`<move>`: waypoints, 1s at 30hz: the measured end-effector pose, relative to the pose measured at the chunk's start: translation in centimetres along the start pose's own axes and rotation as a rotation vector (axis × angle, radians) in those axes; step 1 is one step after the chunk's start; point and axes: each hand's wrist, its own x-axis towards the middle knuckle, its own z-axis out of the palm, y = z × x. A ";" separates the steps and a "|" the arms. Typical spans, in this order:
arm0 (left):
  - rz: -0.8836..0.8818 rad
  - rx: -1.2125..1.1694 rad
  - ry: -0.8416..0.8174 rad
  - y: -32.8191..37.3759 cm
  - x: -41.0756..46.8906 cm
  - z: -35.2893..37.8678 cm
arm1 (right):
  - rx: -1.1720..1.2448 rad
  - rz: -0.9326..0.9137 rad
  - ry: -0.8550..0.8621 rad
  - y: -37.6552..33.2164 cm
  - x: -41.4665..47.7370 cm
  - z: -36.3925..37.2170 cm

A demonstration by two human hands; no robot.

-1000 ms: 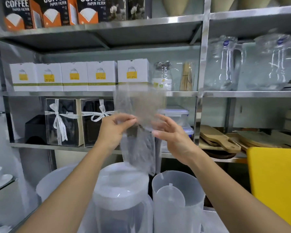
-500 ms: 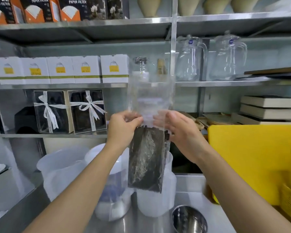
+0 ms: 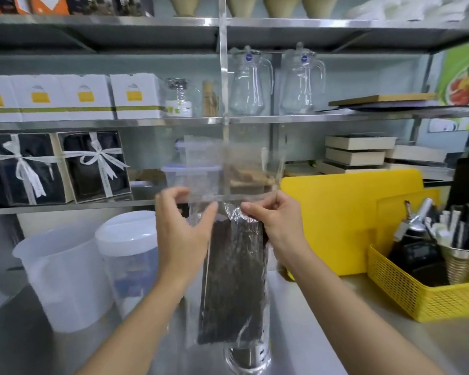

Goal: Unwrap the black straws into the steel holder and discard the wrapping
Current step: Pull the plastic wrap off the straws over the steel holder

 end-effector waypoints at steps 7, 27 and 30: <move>0.109 0.396 -0.279 1.9 -5.7 1.7 | -0.098 0.030 -0.001 -0.3 -2.0 -2.1; -0.199 0.008 -0.425 0.4 -6.2 0.2 | -0.054 -0.038 -0.274 -0.7 -4.4 -7.6; -0.411 -0.039 -0.224 -0.6 -5.5 -0.3 | -0.049 -0.034 -0.176 -0.4 -4.1 -8.9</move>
